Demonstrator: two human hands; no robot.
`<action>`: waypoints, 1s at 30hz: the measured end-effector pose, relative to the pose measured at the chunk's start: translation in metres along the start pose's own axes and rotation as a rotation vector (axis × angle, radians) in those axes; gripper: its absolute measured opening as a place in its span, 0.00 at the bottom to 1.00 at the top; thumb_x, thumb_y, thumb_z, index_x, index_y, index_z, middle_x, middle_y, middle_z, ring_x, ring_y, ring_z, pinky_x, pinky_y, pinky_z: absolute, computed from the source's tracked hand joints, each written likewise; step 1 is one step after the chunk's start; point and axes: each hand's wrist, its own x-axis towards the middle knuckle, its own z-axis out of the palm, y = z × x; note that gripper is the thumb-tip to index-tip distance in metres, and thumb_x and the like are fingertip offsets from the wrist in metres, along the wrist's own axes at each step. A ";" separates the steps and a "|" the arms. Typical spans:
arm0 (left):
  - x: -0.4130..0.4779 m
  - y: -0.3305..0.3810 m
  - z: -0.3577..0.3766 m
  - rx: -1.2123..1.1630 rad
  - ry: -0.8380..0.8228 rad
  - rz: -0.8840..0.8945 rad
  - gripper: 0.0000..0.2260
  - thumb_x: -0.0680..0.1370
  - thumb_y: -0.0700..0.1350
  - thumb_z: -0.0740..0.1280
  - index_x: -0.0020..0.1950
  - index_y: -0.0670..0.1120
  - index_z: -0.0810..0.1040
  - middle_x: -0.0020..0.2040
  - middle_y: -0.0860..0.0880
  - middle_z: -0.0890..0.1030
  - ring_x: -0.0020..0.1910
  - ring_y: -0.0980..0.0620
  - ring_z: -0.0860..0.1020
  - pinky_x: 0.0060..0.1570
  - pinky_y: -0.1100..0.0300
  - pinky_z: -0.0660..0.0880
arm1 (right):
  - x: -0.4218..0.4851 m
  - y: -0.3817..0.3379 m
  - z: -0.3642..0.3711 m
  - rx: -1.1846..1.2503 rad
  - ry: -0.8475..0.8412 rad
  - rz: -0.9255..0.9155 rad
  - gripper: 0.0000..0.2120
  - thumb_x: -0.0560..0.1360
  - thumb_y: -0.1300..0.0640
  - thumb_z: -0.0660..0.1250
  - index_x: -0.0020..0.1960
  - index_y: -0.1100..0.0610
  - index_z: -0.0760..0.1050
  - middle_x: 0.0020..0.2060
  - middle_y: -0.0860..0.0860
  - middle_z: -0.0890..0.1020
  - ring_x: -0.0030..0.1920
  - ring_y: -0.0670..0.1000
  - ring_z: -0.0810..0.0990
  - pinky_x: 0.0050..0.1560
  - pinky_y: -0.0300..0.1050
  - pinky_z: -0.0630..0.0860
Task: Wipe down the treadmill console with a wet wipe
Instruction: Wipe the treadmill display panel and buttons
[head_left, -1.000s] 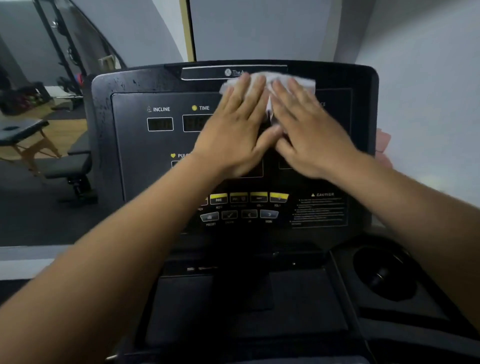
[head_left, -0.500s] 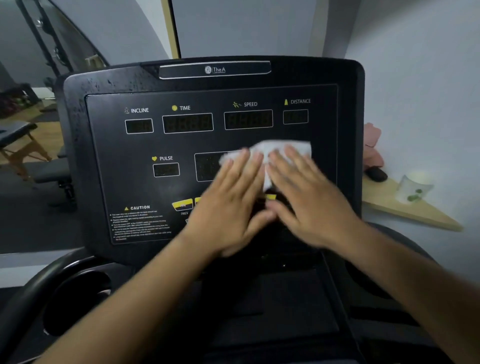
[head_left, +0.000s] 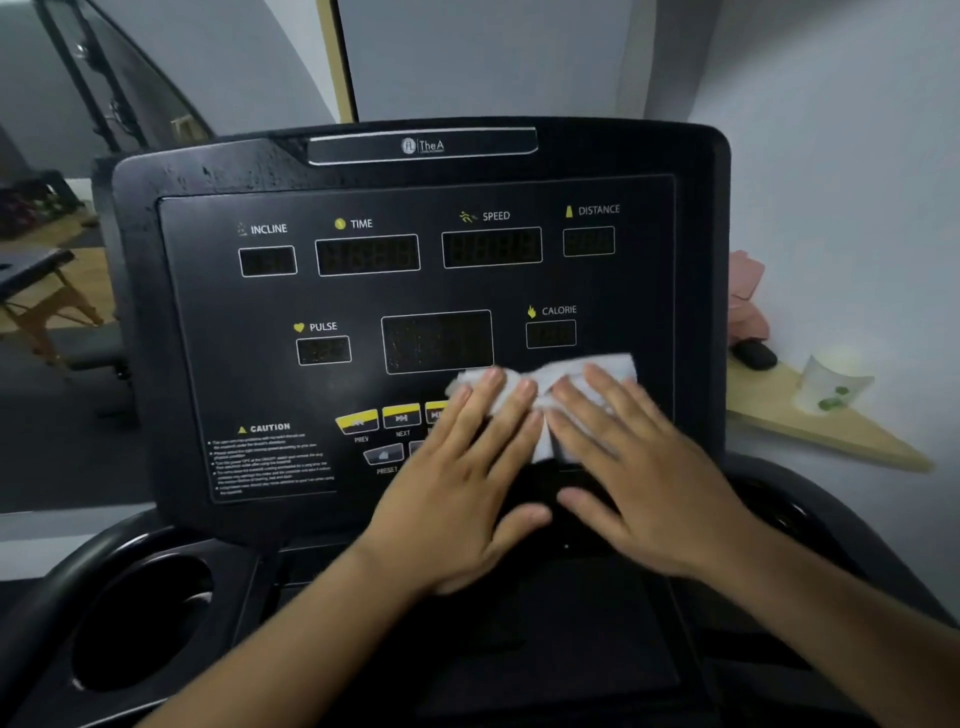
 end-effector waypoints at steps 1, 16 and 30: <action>0.015 -0.008 -0.005 0.011 0.029 0.001 0.34 0.82 0.62 0.50 0.78 0.39 0.57 0.80 0.41 0.52 0.79 0.39 0.45 0.76 0.42 0.49 | 0.012 0.008 -0.006 -0.002 0.022 0.014 0.33 0.79 0.41 0.56 0.77 0.58 0.58 0.78 0.53 0.55 0.78 0.57 0.48 0.76 0.56 0.49; 0.023 0.010 -0.017 -0.020 0.001 -0.047 0.37 0.82 0.65 0.47 0.77 0.36 0.57 0.79 0.38 0.51 0.79 0.38 0.44 0.75 0.42 0.51 | 0.014 0.000 -0.022 -0.029 -0.019 0.106 0.35 0.79 0.37 0.52 0.76 0.61 0.58 0.78 0.56 0.55 0.78 0.55 0.44 0.76 0.54 0.50; 0.140 -0.058 -0.064 0.066 0.139 -0.162 0.33 0.82 0.60 0.41 0.79 0.38 0.48 0.80 0.38 0.47 0.78 0.39 0.42 0.76 0.43 0.44 | 0.123 0.073 -0.076 0.015 0.171 0.200 0.30 0.82 0.45 0.48 0.78 0.60 0.52 0.79 0.55 0.50 0.78 0.53 0.43 0.77 0.51 0.44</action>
